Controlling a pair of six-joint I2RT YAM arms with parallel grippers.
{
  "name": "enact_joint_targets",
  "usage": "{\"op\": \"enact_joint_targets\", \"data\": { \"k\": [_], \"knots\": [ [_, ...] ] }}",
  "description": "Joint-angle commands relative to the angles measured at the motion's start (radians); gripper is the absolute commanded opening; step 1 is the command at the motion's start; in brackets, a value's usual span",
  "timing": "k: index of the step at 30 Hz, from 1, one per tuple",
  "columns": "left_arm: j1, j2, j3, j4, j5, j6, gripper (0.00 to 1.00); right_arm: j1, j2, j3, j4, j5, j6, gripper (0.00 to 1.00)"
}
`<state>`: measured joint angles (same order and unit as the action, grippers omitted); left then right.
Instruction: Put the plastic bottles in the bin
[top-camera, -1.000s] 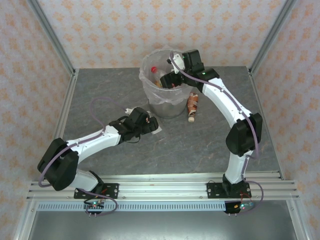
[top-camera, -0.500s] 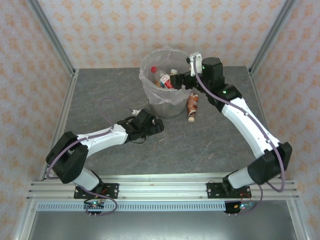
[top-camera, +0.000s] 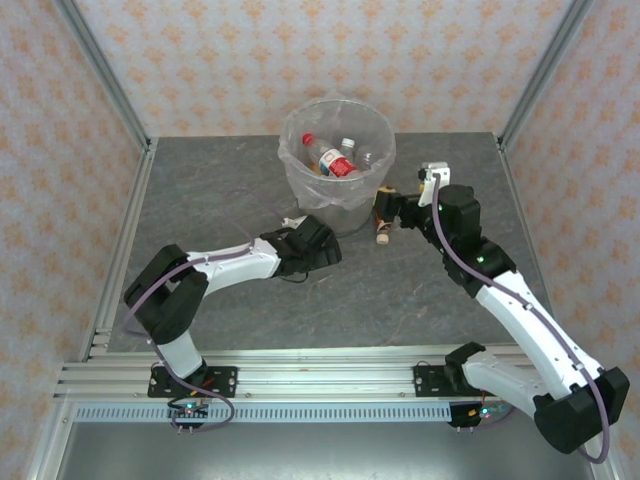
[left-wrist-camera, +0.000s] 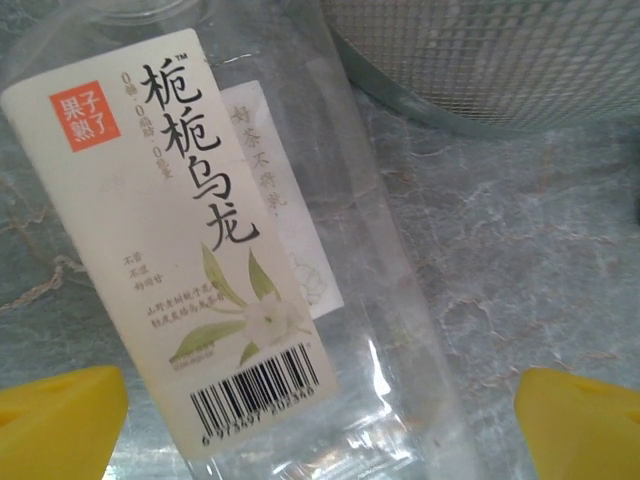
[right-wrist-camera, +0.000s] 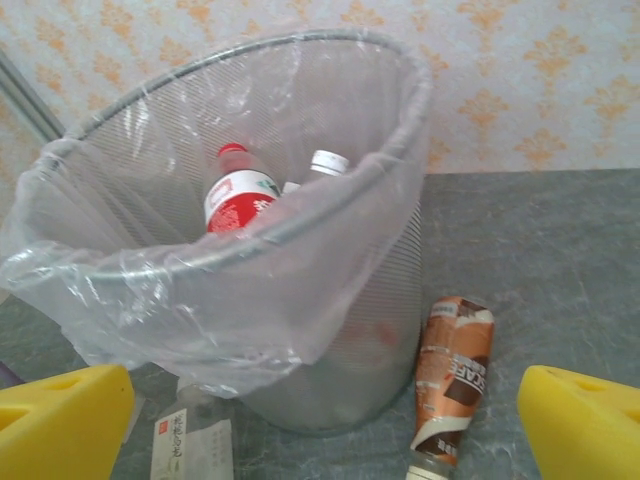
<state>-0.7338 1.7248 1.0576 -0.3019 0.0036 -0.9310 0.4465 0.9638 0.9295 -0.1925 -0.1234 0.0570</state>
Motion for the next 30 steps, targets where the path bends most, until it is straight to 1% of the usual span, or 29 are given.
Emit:
{"op": "enact_joint_targets", "data": {
  "k": [1,4,8,15,19,26,30],
  "knots": [
    [-0.011,0.026,0.044,-0.087,-0.08,-0.035,1.0,0.004,-0.044,-0.021,-0.003,0.067,0.028,0.99],
    [-0.011,0.049,0.045,-0.1,-0.099,-0.043,1.0,0.004,-0.059,-0.027,-0.024,0.084,0.021,0.99],
    [-0.012,0.05,0.042,-0.174,-0.15,-0.054,1.0,0.003,-0.057,-0.036,-0.019,0.092,0.021,0.99],
    [-0.009,-0.039,-0.031,-0.249,-0.251,-0.039,1.0,0.003,-0.023,-0.038,0.007,0.088,0.016,0.99],
    [0.006,-0.051,-0.052,-0.205,-0.243,0.043,1.0,0.004,0.002,-0.037,0.027,0.084,0.015,0.99],
    [0.049,0.018,0.004,-0.207,-0.215,0.151,1.0,0.004,0.024,-0.033,0.041,0.082,0.019,0.99],
    [0.062,0.07,0.046,-0.224,-0.221,0.178,1.0,0.004,0.02,-0.039,0.034,0.092,0.018,0.99]
  ]
}}
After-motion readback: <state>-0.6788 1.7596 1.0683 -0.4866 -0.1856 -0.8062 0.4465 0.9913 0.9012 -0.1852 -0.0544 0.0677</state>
